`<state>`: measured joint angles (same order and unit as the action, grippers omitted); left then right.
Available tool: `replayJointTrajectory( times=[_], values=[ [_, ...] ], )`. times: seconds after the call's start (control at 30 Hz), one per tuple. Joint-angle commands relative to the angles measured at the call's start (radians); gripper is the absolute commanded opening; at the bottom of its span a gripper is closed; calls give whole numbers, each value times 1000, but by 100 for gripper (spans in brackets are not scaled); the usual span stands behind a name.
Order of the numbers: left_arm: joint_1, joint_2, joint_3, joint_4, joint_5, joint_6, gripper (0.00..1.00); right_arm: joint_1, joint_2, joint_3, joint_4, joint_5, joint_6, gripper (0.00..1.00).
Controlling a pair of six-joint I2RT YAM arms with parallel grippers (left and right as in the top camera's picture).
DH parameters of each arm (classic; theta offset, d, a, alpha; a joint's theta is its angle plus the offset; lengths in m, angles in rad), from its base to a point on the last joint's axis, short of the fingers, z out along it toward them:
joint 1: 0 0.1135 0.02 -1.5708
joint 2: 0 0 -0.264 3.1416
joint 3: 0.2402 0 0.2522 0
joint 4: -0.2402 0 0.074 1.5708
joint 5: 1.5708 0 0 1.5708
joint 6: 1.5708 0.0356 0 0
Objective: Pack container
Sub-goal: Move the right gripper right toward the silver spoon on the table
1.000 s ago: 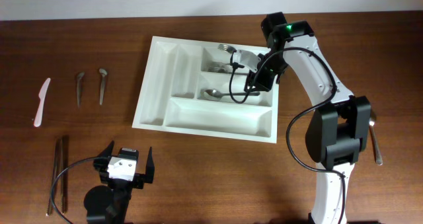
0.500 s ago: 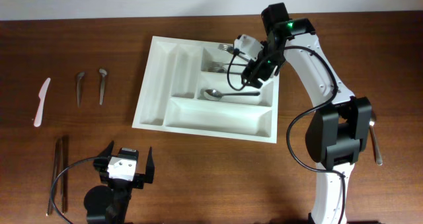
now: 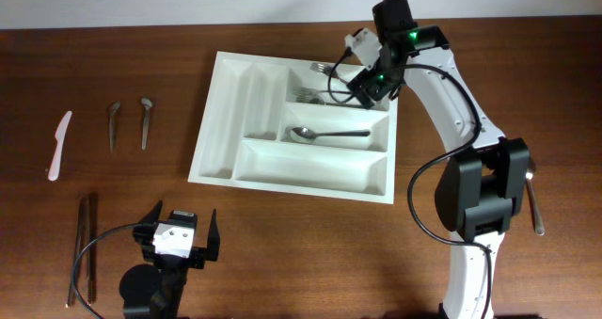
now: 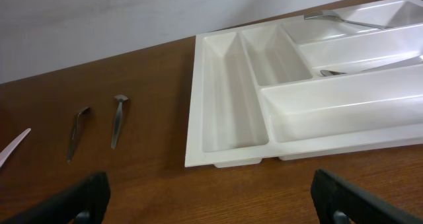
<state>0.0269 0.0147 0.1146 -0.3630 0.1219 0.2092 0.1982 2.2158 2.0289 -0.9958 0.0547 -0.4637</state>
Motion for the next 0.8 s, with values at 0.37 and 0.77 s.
replayJointTrajectory(
  times=[0.37, 0.77],
  values=[
    [5, -8, -4, -1, -7, 13, 99, -219, -117, 19, -242, 156, 291, 99],
    [5, -8, -4, -1, -7, 13, 99, -520, -277, 19, -579, 27, 455, 99]
  ],
)
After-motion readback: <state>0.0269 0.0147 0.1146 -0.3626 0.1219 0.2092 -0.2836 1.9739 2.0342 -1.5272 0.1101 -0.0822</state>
